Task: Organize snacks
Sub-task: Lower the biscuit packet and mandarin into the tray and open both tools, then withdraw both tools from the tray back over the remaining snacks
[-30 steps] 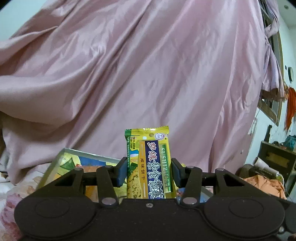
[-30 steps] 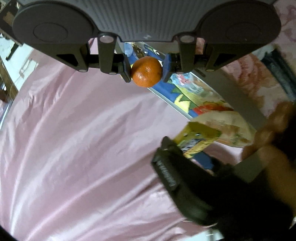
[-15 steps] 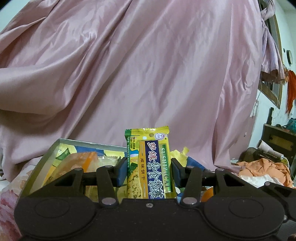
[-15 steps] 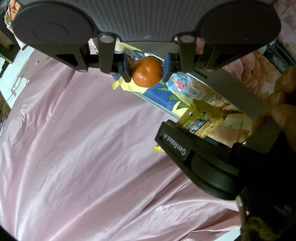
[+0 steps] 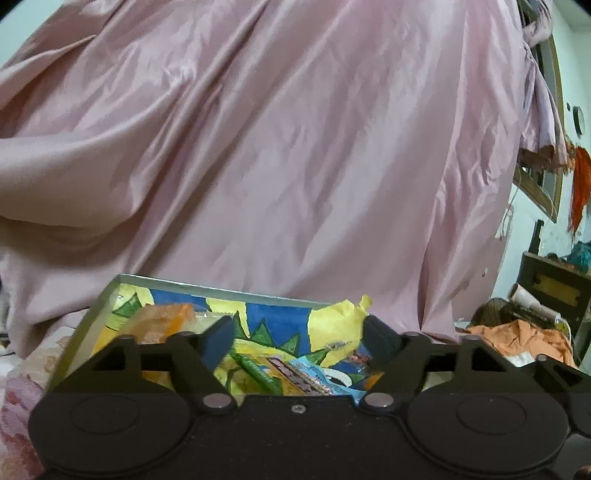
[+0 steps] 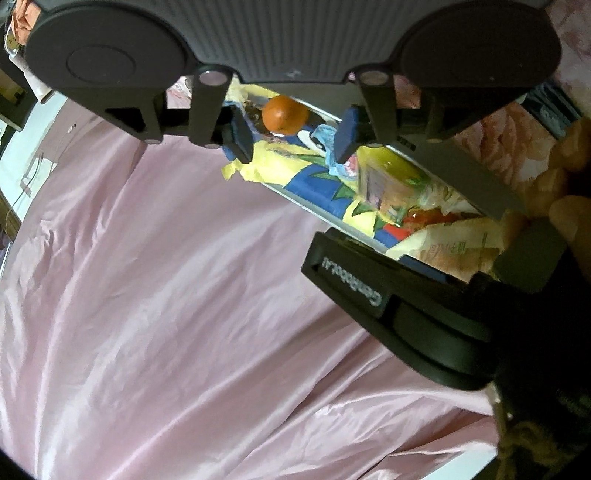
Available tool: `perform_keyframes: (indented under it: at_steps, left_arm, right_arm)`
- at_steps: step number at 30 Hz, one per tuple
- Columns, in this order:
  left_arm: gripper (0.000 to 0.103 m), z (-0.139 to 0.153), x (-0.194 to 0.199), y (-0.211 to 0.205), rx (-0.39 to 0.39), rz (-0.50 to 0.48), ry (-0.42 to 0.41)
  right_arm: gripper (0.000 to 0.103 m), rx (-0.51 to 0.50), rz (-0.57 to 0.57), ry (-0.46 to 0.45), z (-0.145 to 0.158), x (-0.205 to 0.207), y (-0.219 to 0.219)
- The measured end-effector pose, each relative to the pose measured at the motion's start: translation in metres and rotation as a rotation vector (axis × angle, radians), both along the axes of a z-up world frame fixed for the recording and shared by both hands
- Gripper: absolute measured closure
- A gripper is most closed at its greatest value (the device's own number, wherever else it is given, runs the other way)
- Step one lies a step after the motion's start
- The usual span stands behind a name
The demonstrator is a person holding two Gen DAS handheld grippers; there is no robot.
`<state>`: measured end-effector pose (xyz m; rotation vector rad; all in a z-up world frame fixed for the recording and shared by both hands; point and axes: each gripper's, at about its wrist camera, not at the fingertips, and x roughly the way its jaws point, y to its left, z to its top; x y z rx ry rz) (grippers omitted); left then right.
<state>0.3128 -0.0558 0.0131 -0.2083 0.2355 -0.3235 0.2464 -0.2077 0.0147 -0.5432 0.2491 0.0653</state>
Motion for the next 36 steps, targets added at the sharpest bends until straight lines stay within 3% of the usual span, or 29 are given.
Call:
perform_keyframes:
  at_steps: [6, 13, 19, 25, 36]
  left_arm:
    - [0.002, 0.025, -0.020, 0.011, -0.033, 0.042, -0.011]
    - [0.001, 0.052, -0.057, 0.020, -0.042, 0.074, -0.024]
    - [0.001, 0.061, -0.094, 0.029, -0.032, 0.116, -0.016]
    - [0.001, 0.062, -0.128, 0.030, -0.002, 0.115, 0.005]
    - [0.001, 0.031, -0.180, 0.031, 0.118, 0.069, 0.101]
  right_arm:
    - [0.018, 0.075, -0.018, -0.029, 0.019, -0.011, -0.011]
    - [0.002, 0.160, -0.027, -0.067, 0.047, -0.039, -0.034]
    - [0.000, 0.237, 0.000, -0.062, 0.068, -0.063, -0.054]
    - [0.000, 0.252, 0.022, -0.058, 0.080, -0.096, -0.066]
    - [0.000, 0.273, 0.019, 0.024, 0.085, -0.145, -0.078]
